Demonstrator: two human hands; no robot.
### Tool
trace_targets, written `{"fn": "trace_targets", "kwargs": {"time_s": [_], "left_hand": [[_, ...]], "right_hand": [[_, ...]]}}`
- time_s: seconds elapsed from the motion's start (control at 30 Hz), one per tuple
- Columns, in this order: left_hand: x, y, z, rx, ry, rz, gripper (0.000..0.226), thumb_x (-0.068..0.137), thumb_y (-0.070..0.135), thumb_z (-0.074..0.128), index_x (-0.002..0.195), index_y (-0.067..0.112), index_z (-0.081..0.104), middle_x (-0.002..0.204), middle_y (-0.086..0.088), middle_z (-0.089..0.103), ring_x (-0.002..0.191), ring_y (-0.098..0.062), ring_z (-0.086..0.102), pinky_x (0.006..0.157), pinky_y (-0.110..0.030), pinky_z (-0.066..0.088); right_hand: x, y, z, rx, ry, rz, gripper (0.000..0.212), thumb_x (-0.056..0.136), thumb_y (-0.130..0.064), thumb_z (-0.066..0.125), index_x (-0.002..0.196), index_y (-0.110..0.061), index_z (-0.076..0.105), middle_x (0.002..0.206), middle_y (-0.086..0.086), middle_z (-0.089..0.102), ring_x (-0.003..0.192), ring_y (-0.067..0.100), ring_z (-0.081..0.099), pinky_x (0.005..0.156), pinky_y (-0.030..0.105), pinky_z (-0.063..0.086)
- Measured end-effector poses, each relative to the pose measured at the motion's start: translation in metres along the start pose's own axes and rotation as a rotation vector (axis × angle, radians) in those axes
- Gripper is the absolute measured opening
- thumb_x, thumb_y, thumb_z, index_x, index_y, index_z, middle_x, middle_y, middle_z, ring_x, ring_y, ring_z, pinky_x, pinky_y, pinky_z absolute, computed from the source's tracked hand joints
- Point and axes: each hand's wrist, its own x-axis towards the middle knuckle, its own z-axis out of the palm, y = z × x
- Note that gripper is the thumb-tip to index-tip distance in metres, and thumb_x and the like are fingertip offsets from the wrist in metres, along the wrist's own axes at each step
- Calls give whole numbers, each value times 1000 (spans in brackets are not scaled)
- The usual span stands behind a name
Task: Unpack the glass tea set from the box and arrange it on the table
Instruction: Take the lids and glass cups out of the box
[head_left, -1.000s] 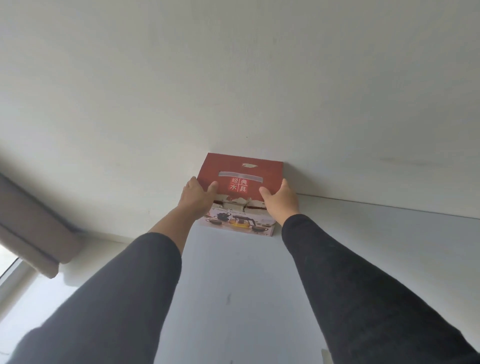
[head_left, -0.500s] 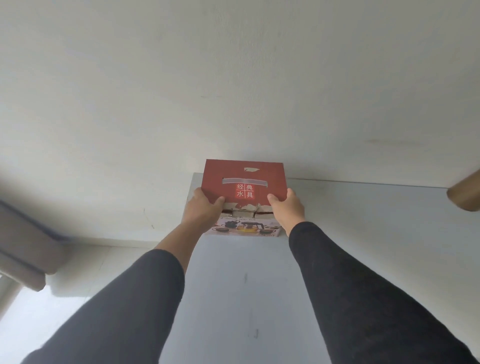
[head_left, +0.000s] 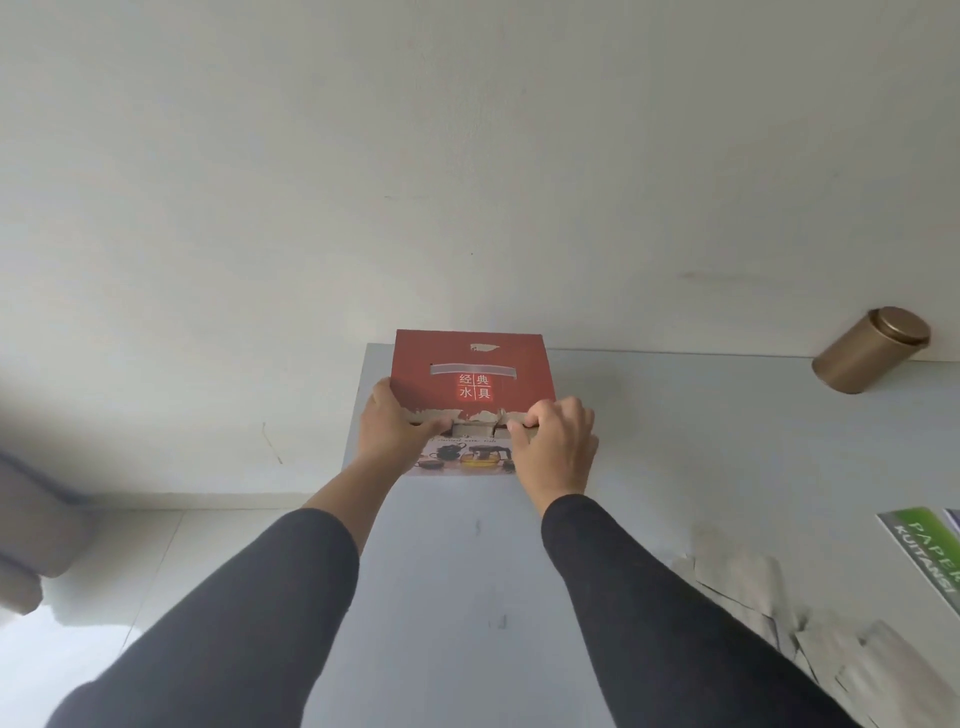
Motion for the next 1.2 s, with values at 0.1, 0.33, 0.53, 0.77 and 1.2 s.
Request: {"fn": "trace_targets", "kwargs": {"time_s": [0.1,0.33,0.53,0.77,1.2], "left_hand": [[1,0,3,15,-15,-13,80,72,20,81,136,11,35,128,-5,51,115,-25,51,91,-35,47],[4,-2,10,9,2,-19,83,72,18,80,139,12,30,130,-5,49,117,-26,51,96,-40,48],[5,-3,9,-20,-19,-1,86,70,21,82,139,11,31,133,-5,44,120,-24,48,99,-39,47],[13,2,0,-342,-4,-135,113,35,73,76,126,10,52,125,-7,56,108,-21,60,94,-34,50],[66,68,-11,148,38,328,46,101,36,31,147,27,30,158,6,17,148,-19,7,117,-48,16]], "right_hand": [[-8,-4,5,-23,27,-24,14,89,-28,62,86,-16,68,101,3,52,104,25,42,78,34,34],[-23,-22,17,239,-171,209,26,88,-16,52,109,-20,67,113,7,47,104,24,45,84,30,39],[-13,-10,6,572,-404,348,30,84,-8,43,87,-29,65,113,9,57,87,21,53,62,21,43],[-12,-5,0,577,-519,264,36,85,-1,43,80,-28,67,113,3,54,86,11,52,62,15,41],[27,3,-7,-23,-134,-411,27,84,-21,51,104,-20,69,100,4,57,97,22,50,77,33,42]]}}
